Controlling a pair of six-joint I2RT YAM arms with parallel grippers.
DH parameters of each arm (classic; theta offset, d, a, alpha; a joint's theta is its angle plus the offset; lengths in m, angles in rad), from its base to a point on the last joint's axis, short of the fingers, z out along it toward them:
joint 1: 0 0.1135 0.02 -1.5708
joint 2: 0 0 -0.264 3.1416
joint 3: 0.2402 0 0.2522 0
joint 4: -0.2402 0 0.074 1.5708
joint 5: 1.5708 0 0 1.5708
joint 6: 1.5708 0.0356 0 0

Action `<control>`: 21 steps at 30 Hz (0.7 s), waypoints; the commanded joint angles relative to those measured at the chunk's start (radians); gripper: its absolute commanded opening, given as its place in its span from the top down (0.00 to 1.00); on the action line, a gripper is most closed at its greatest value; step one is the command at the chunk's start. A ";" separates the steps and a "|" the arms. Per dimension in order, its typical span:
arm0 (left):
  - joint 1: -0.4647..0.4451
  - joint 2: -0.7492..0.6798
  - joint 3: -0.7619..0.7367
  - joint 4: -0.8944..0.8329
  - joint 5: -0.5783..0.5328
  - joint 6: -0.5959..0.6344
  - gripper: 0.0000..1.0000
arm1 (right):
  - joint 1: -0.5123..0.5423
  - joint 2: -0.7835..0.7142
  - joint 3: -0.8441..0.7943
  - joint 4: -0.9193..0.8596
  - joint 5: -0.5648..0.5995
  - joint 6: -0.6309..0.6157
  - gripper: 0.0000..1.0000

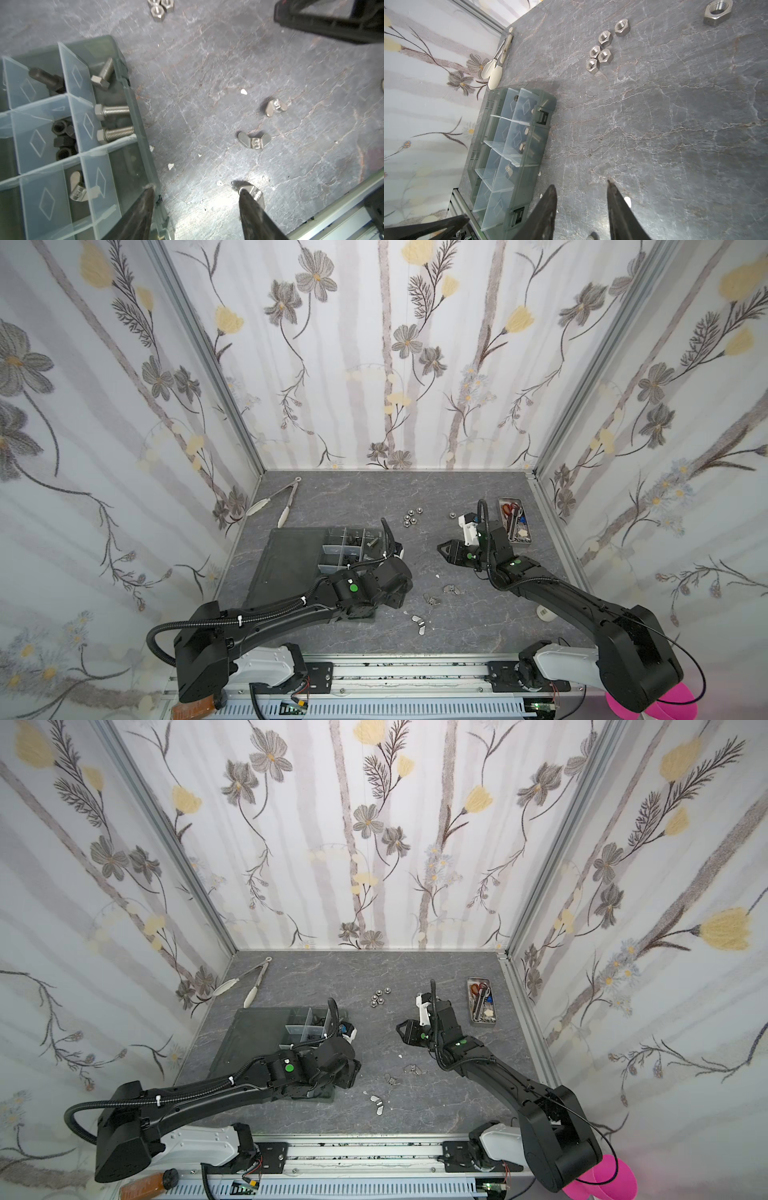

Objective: Sort the screws and nuts into containers
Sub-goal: 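Withdraw the right gripper while the left gripper reaches toward the wing nuts, then position the left gripper above a silver wing nut nearest the robot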

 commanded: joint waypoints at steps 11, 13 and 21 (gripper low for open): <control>-0.096 0.154 -0.011 0.038 0.035 -0.136 0.27 | -0.024 -0.009 -0.035 0.062 -0.027 -0.008 0.58; -0.105 0.177 -0.002 0.044 0.043 -0.132 0.27 | -0.031 -0.015 -0.043 0.063 -0.029 -0.009 0.58; -0.130 0.237 0.015 0.099 0.107 -0.131 0.27 | -0.058 -0.028 -0.075 0.076 -0.041 -0.012 0.57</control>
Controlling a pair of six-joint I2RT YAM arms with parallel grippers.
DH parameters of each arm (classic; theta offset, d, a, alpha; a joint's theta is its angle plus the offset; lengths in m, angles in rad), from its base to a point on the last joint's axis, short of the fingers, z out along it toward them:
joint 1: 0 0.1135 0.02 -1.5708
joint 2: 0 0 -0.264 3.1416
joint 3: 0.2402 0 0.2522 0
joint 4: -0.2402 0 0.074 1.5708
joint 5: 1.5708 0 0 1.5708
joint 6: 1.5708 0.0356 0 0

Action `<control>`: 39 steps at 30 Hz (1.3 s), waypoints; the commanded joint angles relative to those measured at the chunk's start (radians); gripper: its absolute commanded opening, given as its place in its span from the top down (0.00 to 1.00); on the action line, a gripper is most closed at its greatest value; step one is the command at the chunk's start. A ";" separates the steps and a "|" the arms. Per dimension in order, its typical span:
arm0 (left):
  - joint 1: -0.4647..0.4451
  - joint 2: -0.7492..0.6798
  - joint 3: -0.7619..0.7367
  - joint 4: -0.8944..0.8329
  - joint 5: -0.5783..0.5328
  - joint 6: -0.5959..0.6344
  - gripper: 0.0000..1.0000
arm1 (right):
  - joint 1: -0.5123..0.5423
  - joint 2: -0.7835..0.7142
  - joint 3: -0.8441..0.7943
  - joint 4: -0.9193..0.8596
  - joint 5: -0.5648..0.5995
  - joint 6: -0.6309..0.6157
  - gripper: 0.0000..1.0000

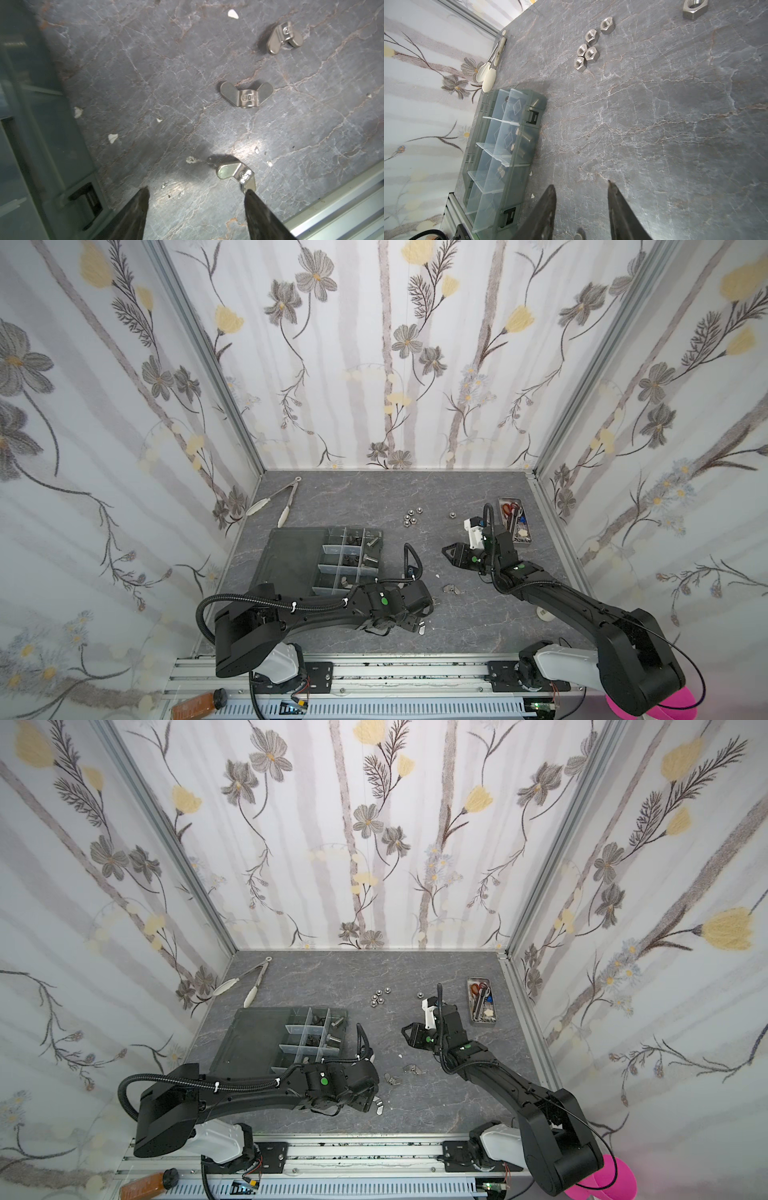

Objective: Sort the screws and nuts into containers
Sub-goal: 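Position the left gripper above a silver wing nut nearest the robot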

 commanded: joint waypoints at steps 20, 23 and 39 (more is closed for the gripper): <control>-0.053 0.148 0.041 0.110 0.092 -0.063 0.43 | -0.039 0.004 -0.020 0.051 -0.041 -0.011 0.57; -0.052 0.162 0.040 0.131 0.107 -0.065 0.47 | -0.041 0.005 -0.023 0.055 -0.043 -0.010 0.57; -0.053 0.227 0.073 0.151 0.128 -0.056 0.61 | -0.056 -0.009 -0.040 0.053 -0.051 -0.011 0.57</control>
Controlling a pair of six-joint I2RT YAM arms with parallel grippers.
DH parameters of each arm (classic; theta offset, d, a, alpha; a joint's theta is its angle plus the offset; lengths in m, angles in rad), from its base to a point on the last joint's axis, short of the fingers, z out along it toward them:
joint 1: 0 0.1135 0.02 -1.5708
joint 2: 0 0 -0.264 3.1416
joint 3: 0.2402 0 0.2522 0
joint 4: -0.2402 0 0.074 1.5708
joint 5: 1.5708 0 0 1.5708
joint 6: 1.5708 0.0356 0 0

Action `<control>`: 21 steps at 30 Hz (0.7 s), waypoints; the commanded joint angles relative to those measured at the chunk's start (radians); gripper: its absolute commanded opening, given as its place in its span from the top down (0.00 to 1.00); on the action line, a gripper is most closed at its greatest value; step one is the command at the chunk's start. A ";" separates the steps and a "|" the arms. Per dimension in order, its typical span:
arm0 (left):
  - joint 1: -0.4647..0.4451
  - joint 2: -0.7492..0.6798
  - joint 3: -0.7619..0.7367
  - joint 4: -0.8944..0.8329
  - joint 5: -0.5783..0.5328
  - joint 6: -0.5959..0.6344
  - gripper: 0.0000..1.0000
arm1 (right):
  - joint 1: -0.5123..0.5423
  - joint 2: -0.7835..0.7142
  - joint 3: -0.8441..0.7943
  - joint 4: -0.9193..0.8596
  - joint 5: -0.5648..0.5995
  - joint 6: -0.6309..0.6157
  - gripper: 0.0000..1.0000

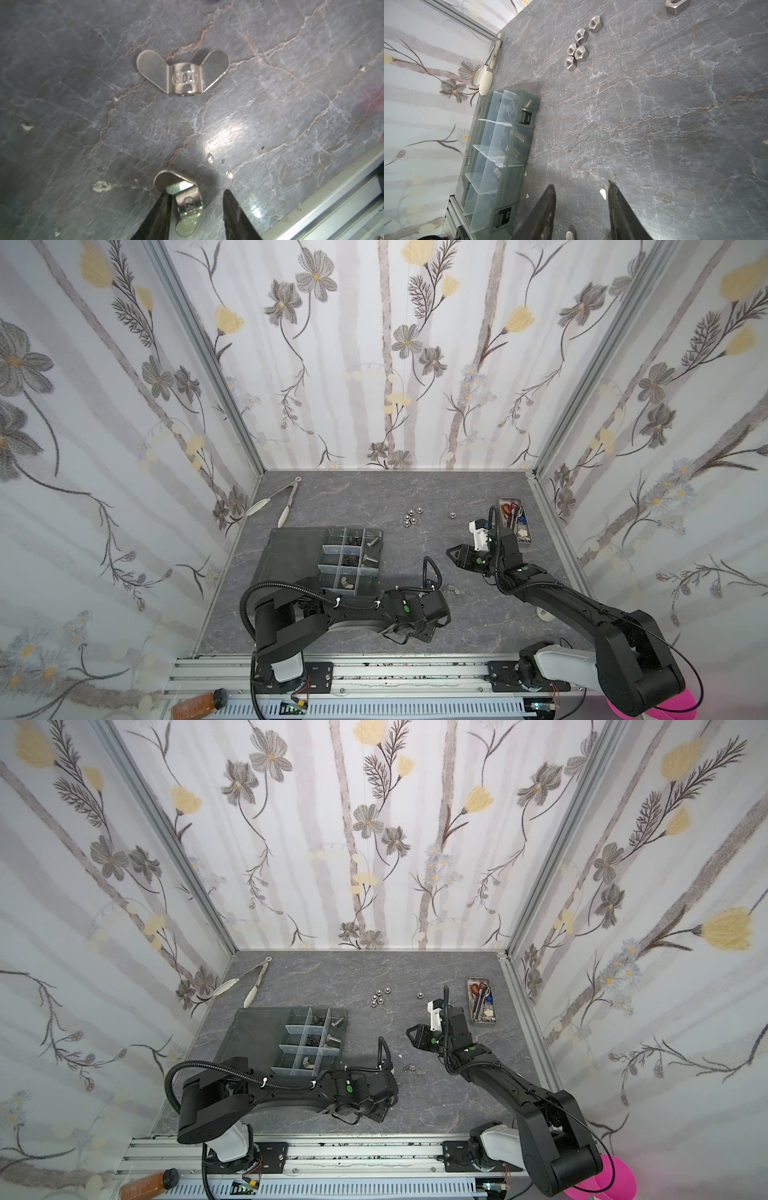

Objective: Sort the screws and nuts into containers
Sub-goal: 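Position the left gripper above a silver wing nut nearest the robot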

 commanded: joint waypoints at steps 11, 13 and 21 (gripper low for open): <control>0.001 0.022 0.026 -0.004 -0.033 0.002 0.76 | -0.009 -0.018 -0.010 0.026 -0.017 -0.005 0.57; 0.001 0.025 0.029 -0.007 -0.037 0.006 0.77 | -0.010 -0.021 -0.010 0.024 -0.017 -0.005 0.57; 0.035 -0.013 0.031 -0.023 -0.071 0.027 0.79 | -0.015 -0.031 -0.009 0.014 -0.017 -0.009 0.57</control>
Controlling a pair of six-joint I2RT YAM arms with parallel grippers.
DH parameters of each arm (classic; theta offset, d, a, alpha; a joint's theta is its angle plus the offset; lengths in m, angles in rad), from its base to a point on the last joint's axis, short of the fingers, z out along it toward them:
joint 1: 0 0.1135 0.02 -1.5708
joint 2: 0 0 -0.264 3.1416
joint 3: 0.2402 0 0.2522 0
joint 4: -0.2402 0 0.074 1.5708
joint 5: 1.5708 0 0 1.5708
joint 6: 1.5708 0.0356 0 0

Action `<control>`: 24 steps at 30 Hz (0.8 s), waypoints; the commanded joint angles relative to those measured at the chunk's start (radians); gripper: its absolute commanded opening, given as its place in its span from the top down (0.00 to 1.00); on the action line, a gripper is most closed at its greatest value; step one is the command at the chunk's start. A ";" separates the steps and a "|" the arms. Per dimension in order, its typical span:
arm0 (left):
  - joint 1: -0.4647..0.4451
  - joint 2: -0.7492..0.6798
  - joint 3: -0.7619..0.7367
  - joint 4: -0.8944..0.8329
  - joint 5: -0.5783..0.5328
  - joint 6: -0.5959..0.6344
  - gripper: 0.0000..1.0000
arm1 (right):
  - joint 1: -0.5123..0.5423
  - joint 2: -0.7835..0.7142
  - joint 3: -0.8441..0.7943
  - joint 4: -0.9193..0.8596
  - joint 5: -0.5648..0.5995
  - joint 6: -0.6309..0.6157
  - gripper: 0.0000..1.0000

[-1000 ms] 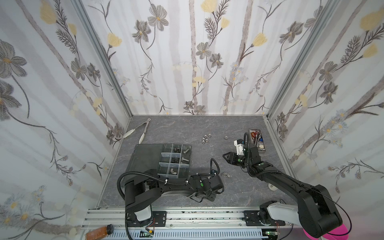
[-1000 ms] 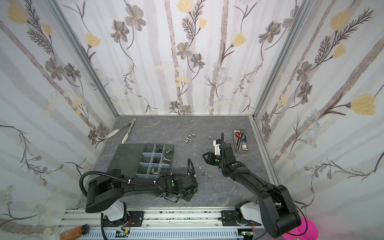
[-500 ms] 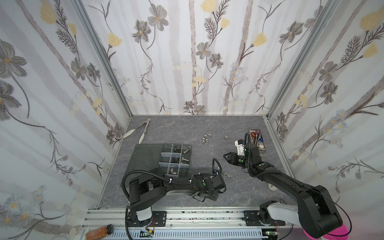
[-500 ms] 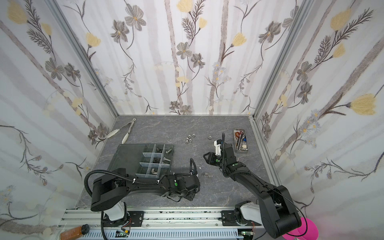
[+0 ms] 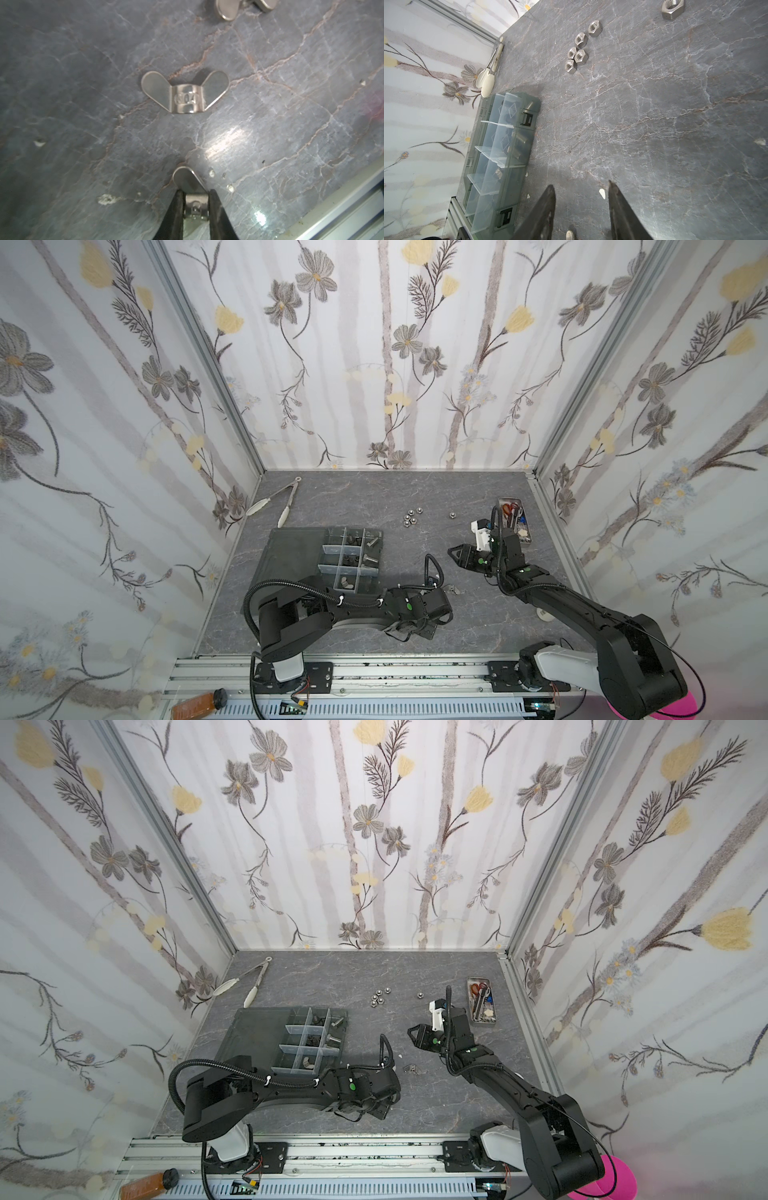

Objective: Sort the screws and nuts into containers
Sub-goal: 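Position the left gripper above a silver wing nut nearest the robot, then lower the left gripper around the wing nut and close on it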

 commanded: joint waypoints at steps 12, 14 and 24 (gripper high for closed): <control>0.132 -0.189 -0.018 -0.036 -0.038 0.056 0.79 | -0.001 -0.021 0.022 -0.035 -0.002 -0.033 0.56; 0.155 -0.220 -0.027 -0.044 -0.039 0.063 0.79 | -0.002 -0.021 0.026 -0.042 -0.002 -0.034 0.56; 0.175 -0.246 -0.036 -0.067 0.023 0.097 0.59 | -0.001 -0.012 0.042 -0.046 0.000 -0.035 0.56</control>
